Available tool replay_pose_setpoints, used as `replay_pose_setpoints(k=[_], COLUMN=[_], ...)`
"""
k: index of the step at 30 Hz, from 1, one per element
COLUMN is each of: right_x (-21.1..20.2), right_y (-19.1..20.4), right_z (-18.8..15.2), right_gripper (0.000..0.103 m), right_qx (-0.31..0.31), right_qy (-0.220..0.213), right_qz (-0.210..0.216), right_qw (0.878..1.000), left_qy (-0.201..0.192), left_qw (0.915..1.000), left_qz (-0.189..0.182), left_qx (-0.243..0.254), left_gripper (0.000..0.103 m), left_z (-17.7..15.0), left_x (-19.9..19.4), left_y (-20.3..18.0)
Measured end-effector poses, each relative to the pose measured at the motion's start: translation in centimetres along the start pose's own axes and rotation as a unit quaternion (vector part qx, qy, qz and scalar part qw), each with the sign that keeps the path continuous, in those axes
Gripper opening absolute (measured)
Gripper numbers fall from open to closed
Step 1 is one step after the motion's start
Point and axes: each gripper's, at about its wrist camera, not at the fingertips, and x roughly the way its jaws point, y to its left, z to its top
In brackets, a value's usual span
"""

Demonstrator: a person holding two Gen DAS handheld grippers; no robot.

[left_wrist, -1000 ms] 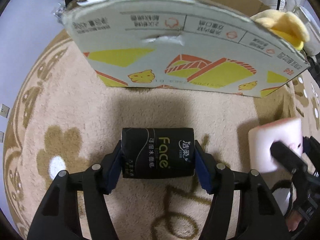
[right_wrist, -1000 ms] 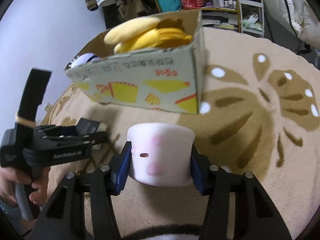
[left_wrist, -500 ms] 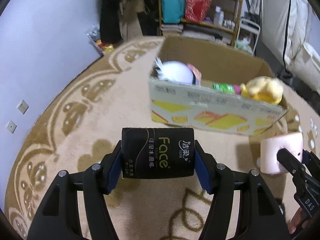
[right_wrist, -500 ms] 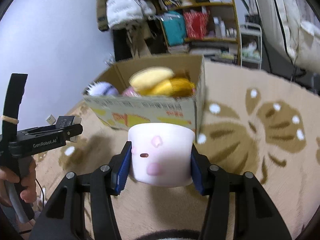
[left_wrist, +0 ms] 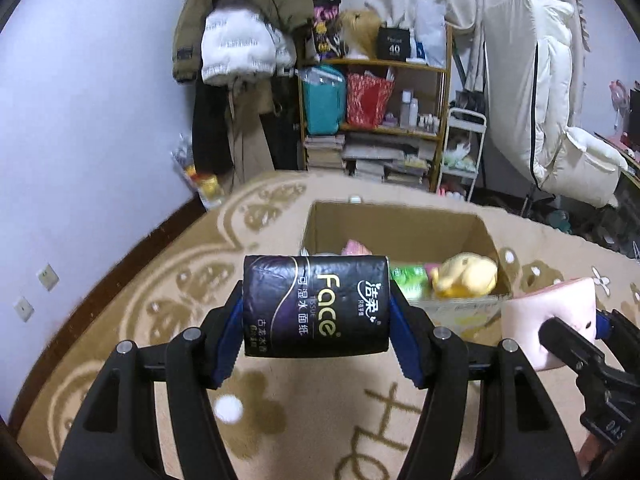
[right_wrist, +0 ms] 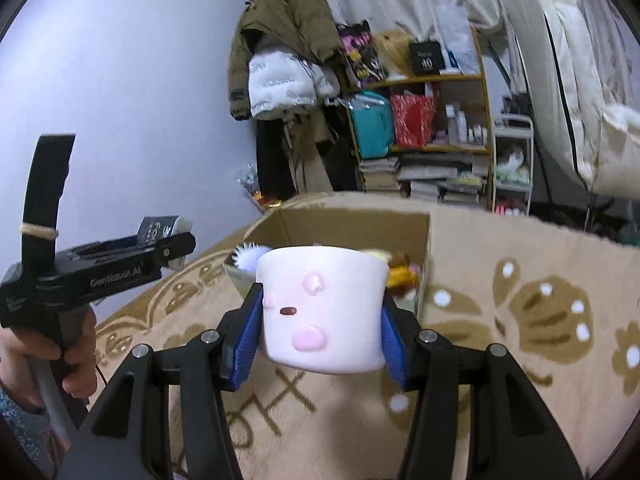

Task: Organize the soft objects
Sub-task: 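Lift the tissue pack with the left tool while the right tool lifts the pink cube over the box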

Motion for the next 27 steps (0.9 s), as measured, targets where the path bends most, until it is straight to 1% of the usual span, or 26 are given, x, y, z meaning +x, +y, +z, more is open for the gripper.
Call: replay_pose_setpoints(k=[1,4,8,12,14,17,22,24,27], right_x=[0.0,0.3,1.2,2.4,3.1,4.1,6.0,6.7,7.6], right_y=[0.1,0.1,-0.5,-1.3,-1.7,-2.3,-2.9,-3.3,-4.2], right_z=[0.3,1.4,3.1,5.2,6.3,7.5,8.2,8.0,7.4], right_gripper=[0.056,0.056,0.056,0.056,0.056,0.056,0.057,0.057,0.059], right_qx=[-0.004,-0.019,-0.039,-0.058,-0.063,-0.067,-0.072,-0.072,-0.053], right_qy=[-0.002,-0.006,-0.006,-0.009,-0.012,-0.018,-0.016,-0.014,-0.010], right_qz=[0.001,-0.007,-0.022,-0.037,-0.041,-0.047,-0.047,-0.047,-0.035], right_qw=[1.000,1.000,0.999,0.998,0.997,0.996,0.996,0.996,0.998], left_qy=[-0.007,-0.014,-0.031,-0.032,-0.034,-0.036,-0.050,-0.052,-0.048], left_qw=[1.0000,0.9997,0.9995,0.9994,0.9992,0.9985,0.9976,0.9974,0.9973], left_qz=[0.004,-0.007,0.001,-0.008,0.001,0.007,-0.006,-0.012,-0.018], left_qx=[-0.005,-0.017,0.000,0.004,0.022,0.040,0.047,0.050,0.052], left_gripper=[0.063,0.063,0.063,0.063,0.063,0.063,0.064,0.064,0.064], left_z=[0.5,2.7,5.3,6.9,7.4,7.6,7.1,6.9,6.5], left_x=[-0.1,0.2,0.7,1.5,2.2,3.3,4.4,4.8,5.7], left_y=[0.1,0.5,0.4,0.3,-0.2,-0.8,-1.5,-1.8,-2.3])
